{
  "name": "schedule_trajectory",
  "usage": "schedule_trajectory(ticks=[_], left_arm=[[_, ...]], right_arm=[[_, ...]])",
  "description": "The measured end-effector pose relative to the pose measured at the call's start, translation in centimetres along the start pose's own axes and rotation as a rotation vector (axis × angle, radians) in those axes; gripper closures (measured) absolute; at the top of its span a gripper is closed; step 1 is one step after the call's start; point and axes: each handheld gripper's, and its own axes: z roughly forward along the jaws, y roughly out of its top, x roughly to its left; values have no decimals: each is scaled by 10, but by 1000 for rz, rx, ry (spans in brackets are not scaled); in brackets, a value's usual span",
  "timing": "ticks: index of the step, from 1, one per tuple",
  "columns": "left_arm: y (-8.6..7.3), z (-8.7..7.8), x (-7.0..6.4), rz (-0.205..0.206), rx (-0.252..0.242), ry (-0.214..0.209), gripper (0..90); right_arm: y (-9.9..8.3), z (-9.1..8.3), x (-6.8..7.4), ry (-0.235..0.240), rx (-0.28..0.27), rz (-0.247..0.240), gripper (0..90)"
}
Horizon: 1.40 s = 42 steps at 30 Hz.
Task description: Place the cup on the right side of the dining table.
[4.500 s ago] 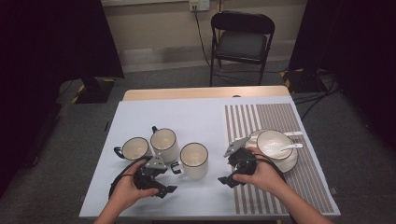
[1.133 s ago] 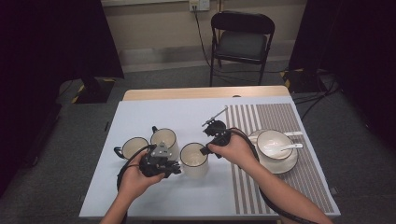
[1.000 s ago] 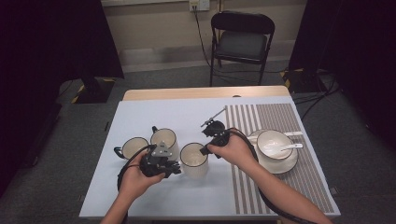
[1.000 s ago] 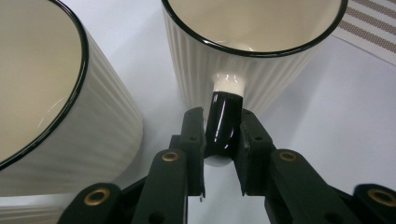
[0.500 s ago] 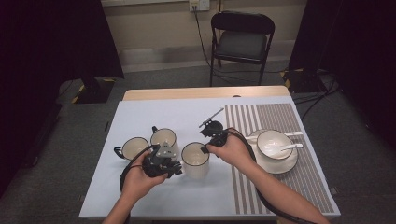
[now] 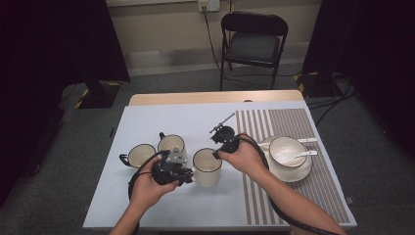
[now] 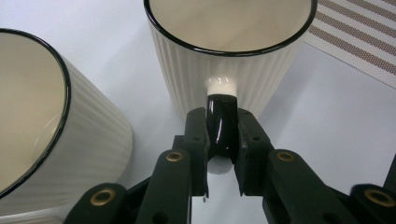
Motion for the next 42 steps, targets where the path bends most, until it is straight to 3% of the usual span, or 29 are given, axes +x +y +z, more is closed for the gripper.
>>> schedule_trajectory(ticks=[14,42], left_arm=[[12,1,0,4,9,8,773],[45,11,6,20,19,43,771]], right_arm=[[5,-9,-3,-34,5,-34,842],[16,-27,-24,-98,2,-11,842]])
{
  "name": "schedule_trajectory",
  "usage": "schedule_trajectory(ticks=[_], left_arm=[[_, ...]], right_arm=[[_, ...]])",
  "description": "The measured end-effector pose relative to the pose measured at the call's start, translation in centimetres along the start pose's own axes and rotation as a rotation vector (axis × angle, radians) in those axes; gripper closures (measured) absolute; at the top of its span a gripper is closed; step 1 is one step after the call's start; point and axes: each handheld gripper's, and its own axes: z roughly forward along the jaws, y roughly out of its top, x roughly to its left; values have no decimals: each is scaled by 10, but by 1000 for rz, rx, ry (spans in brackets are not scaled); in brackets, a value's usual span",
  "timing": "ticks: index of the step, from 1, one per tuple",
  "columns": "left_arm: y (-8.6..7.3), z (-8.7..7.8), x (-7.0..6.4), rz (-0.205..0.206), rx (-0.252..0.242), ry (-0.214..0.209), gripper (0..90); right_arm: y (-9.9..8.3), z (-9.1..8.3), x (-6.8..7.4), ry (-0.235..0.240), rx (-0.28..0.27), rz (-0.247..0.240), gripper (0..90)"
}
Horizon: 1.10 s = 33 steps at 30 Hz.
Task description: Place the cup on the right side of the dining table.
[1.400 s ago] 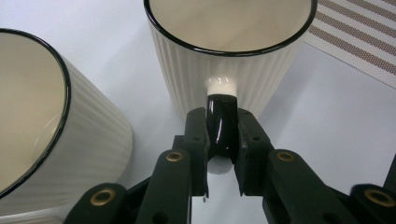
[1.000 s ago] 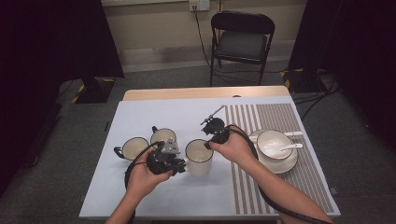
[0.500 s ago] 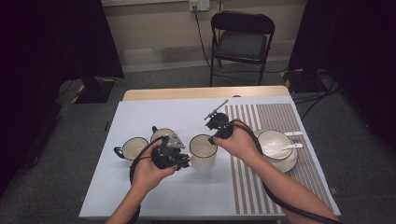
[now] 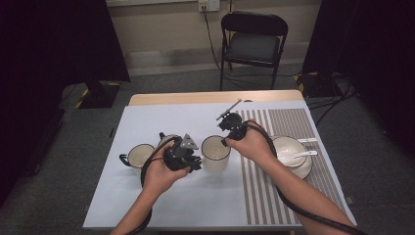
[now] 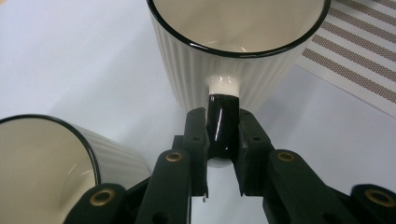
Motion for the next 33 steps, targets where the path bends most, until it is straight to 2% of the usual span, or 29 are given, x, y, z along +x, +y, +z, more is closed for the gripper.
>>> schedule_trajectory(ticks=[5,16,30,33], left_arm=[[5,3,2,9,2,3,770],[13,10,8,2,3,3,766],[22,17,17,-25,-14,29,758],[25,18,18,-17,-2,38,758]], right_arm=[[0,0,-6,5,6,15,842],[2,1,-16,-1,11,38,843],[10,1,-25,-30,16,55,844],[12,1,-28,-32,13,62,843]])
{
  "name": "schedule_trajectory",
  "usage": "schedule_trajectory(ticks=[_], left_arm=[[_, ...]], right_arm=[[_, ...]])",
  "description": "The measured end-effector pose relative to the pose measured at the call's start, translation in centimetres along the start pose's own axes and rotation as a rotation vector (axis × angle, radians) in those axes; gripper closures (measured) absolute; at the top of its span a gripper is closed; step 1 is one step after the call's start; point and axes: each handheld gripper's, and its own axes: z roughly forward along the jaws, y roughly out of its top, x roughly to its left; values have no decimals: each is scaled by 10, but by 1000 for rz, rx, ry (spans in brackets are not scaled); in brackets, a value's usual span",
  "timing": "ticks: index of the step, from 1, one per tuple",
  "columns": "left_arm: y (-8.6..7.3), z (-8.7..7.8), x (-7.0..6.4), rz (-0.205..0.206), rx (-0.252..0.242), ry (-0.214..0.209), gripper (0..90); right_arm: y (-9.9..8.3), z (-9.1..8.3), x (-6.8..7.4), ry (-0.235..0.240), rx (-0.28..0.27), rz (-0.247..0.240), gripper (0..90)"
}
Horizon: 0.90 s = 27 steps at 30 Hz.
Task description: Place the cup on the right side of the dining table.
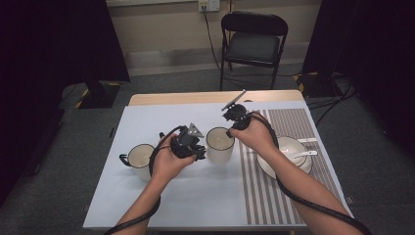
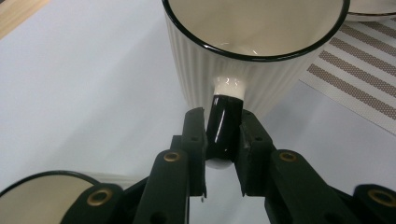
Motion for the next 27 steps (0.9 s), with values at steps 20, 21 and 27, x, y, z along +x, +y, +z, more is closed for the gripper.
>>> schedule_trajectory(ticks=[20,21,27], left_arm=[[16,13,13,-17,8,5,751],[16,14,13,-18,7,5,751],[21,17,17,-21,12,14,749]], right_arm=[[12,2,-14,-35,10,14,843],[13,2,-15,-38,8,11,843],[16,4,-19,-43,6,17,843]])
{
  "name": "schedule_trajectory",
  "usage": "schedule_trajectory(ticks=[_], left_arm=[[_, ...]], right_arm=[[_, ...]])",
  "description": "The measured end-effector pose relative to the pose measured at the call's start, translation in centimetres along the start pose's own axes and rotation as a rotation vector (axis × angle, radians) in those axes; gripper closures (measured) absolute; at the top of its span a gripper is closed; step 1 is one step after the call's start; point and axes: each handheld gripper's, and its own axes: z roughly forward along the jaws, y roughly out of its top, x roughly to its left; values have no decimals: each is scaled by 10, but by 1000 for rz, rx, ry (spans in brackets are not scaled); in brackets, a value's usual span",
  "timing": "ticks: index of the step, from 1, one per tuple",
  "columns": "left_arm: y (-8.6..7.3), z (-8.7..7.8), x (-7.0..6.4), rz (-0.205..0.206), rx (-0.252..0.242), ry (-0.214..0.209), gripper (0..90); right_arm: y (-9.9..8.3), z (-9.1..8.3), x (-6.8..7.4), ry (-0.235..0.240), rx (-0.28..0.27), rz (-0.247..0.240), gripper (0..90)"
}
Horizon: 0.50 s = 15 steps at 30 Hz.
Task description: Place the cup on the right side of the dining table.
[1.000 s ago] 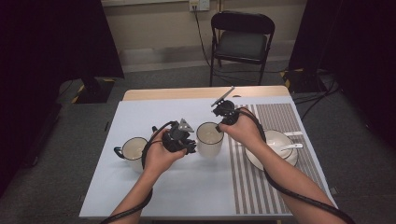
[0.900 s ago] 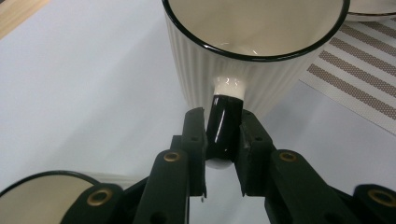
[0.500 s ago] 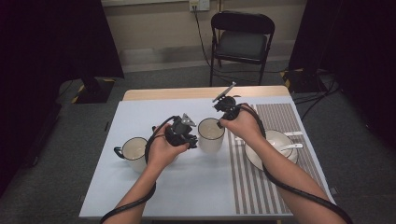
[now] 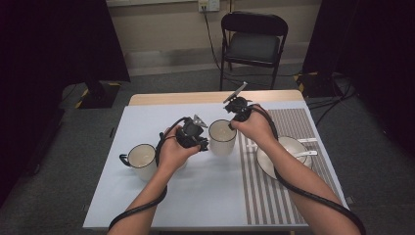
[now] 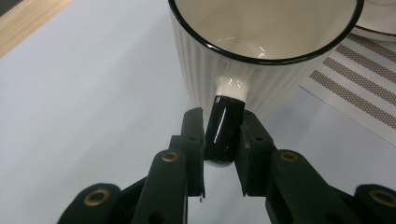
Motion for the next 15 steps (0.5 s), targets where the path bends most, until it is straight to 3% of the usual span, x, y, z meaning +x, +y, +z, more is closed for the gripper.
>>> schedule_trajectory(ticks=[15], left_arm=[[10,9,7,-9,4,-8,747]], right_arm=[[5,2,-10,-27,1,-4,843]])
